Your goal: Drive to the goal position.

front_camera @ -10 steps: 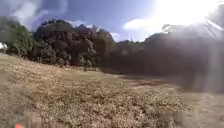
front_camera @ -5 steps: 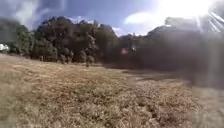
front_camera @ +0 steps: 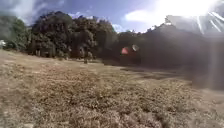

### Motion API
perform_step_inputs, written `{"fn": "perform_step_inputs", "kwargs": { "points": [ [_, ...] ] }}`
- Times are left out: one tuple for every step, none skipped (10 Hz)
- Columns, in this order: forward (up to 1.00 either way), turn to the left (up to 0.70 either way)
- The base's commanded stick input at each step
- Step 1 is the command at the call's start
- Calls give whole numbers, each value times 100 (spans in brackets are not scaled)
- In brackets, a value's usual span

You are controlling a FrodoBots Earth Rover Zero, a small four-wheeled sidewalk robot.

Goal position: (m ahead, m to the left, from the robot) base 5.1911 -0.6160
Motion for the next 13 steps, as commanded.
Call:
{"fn": "perform_step_inputs", "kwargs": {
  "points": [
    [70,0],
    [70,0],
    [70,0],
    [70,0],
    [70,0],
    [70,0],
    [70,0],
    [70,0],
    [70,0],
    [70,0],
    [70,0],
    [70,0],
    [70,0]
  ]
}}
